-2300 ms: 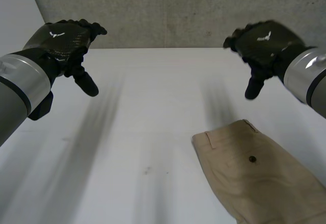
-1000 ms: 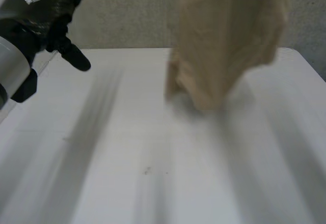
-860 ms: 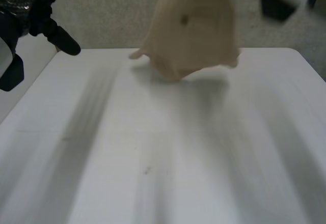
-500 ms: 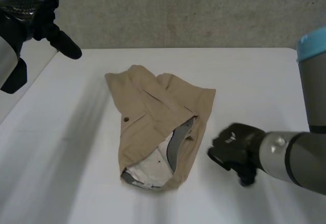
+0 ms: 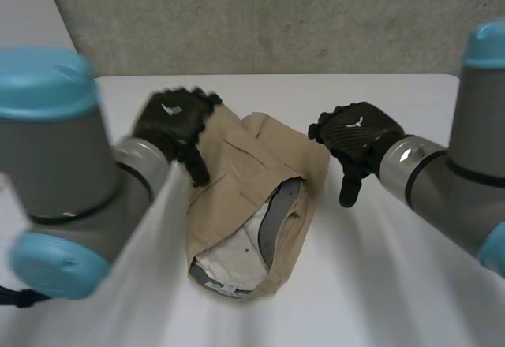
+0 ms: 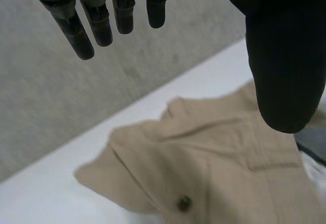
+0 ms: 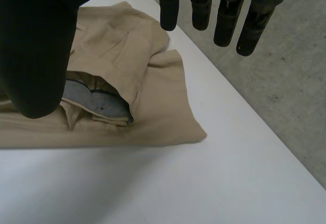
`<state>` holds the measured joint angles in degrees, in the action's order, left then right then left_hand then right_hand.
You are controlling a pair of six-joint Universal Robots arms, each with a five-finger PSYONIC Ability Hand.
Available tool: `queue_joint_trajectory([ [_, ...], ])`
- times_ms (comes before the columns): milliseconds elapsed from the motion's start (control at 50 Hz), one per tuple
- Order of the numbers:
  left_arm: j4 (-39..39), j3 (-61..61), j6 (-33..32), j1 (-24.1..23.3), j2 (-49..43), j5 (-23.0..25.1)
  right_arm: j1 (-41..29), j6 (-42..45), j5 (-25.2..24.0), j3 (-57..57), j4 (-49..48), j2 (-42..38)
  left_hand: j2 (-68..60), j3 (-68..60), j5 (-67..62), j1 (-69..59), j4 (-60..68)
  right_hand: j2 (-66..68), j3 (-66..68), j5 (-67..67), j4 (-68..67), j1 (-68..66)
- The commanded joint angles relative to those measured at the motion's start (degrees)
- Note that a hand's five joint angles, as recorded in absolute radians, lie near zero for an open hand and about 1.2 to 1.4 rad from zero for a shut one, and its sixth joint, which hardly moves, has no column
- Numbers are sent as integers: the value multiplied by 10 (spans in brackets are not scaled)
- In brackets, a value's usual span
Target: Fold the shorts.
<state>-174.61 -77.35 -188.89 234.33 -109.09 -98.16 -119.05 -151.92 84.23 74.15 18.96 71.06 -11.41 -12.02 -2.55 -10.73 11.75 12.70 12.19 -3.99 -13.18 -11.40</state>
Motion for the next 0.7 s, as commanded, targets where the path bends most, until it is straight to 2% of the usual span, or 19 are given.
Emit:
queue_joint_trajectory([
  [20, -42, 30, 1, -47, -121, -36, -4, -11, 1, 35, -26, -12, -12, -5, 0, -18, 8, -27, -22, 40, 32, 14],
  [80, -42, 40, -1, -53, -145, -38, -4, -11, 1, 50, -34, -11, -12, -5, 0, -18, 8, -27, -22, 40, 32, 14],
  [100, -39, 50, -2, -55, -181, -40, -4, -10, 2, 61, -40, -10, -12, -5, 0, -18, 8, -27, -22, 40, 32, 14],
  [160, -38, 51, -2, -54, -194, -46, -4, -10, 1, 72, -46, -9, -12, -5, 0, -18, 8, -27, -22, 40, 32, 14],
  [280, -47, 53, -19, -51, -216, -105, -3, -9, 1, 95, -60, -7, -35, -29, -24, -42, 32, -27, -22, 40, 32, 14],
  [360, -48, 53, -45, -49, -230, -116, -1, -9, 1, 97, -60, -7, -37, -31, -25, -44, 33, -27, -22, 40, 32, 14],
  [560, -36, 37, -53, -51, -225, -117, 7, -8, 1, 98, -60, -6, -35, -29, -24, -42, 32, -27, -22, 40, 32, 14],
  [700, -31, 18, -35, -56, -160, -116, 6, -8, 1, 102, -60, -6, -37, -31, -25, -44, 33, -27, -22, 40, 32, 14],
])
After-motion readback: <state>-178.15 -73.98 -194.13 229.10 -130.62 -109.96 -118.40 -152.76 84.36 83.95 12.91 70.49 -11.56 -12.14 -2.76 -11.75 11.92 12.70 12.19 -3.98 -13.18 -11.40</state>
